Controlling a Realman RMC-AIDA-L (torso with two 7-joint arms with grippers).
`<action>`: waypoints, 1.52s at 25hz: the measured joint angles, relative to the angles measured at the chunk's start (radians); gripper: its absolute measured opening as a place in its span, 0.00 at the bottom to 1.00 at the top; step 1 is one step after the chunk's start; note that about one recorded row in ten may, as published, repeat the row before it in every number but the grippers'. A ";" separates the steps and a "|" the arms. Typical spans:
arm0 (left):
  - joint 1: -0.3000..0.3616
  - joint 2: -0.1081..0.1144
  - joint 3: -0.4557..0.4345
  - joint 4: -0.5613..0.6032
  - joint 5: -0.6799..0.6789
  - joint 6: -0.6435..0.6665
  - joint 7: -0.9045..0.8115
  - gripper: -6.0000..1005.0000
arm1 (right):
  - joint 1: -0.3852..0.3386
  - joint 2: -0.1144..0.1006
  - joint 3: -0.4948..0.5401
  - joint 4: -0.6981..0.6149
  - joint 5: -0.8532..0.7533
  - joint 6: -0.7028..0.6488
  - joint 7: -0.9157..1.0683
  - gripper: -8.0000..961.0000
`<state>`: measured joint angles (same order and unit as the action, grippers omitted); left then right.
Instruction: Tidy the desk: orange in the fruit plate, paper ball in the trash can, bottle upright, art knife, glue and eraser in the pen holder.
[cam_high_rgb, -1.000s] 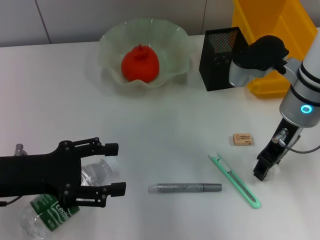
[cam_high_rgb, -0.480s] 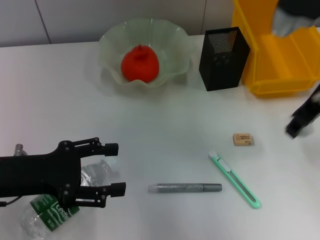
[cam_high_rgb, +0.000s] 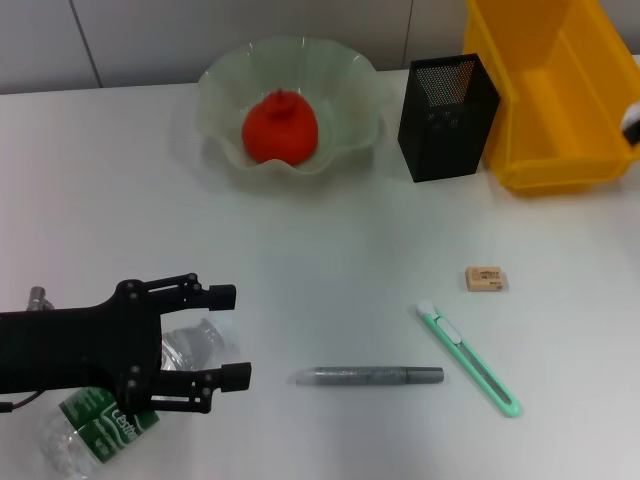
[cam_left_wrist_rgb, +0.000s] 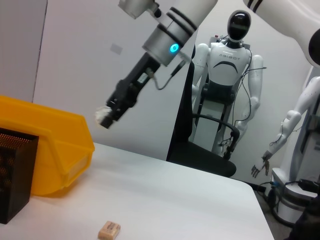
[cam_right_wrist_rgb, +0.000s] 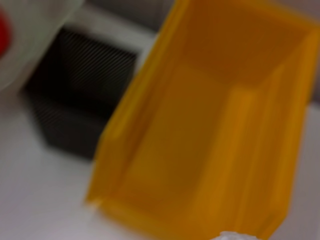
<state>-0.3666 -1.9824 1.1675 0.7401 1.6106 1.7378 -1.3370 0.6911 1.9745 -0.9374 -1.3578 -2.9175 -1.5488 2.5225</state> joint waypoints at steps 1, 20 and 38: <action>0.000 -0.001 -0.001 0.000 0.000 0.000 0.000 0.84 | 0.000 0.000 0.000 0.000 0.000 0.000 0.000 0.50; 0.002 -0.006 -0.013 -0.013 0.000 -0.011 0.007 0.83 | 0.011 0.000 0.012 0.377 0.252 0.512 -0.299 0.58; -0.001 -0.007 -0.012 -0.015 0.000 -0.020 0.011 0.83 | 0.006 -0.005 0.013 0.373 0.274 0.482 -0.314 0.77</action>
<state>-0.3678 -1.9896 1.1551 0.7255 1.6106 1.7180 -1.3261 0.6966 1.9694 -0.9240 -0.9844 -2.6432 -1.0668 2.2089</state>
